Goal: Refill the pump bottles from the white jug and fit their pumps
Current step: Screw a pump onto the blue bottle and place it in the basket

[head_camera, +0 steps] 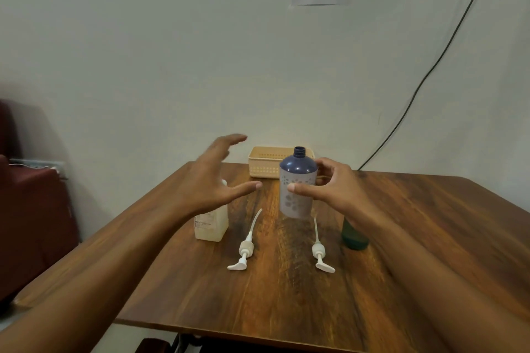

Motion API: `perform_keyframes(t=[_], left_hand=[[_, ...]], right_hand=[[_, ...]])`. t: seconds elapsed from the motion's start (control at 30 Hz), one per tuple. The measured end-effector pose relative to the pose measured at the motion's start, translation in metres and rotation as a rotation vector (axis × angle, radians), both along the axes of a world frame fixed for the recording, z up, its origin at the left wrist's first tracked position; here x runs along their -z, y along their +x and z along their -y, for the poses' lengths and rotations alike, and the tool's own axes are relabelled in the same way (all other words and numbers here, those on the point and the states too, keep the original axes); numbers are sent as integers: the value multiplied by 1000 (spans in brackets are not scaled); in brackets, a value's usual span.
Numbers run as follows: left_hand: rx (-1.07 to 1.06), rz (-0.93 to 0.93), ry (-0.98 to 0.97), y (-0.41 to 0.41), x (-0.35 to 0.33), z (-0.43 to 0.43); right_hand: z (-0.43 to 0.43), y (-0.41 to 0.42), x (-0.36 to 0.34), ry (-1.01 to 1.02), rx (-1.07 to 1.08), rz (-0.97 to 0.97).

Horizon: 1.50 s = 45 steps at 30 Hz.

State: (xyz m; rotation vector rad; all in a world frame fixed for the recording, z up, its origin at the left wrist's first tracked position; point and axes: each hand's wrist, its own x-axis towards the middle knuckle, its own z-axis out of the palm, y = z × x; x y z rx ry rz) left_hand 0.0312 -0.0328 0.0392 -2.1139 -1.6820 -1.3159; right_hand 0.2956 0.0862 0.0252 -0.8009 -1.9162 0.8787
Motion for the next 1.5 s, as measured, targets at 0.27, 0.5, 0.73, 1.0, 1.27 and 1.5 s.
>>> perform_keyframes(t=[0.27,0.5,0.73,1.0,1.27,1.5], left_hand=[[134,184,-190,67,15,-23],[73,259,-65,74,23,-38],[38,285,-49,64,24,-36],[29,327,-63,56,29,-36],[20,336,-73,58,33,-37],[18,331,-78,57,31,-36]], right_hand=[[7,-7,-11,74,-2,-11],[8,-4,-11,81,-40,-24],[-2,19,3,99,-124,266],[-16,38,63,564,-231,996],[-17,36,77,622,-332,994],[-3,49,6,576,-114,502]])
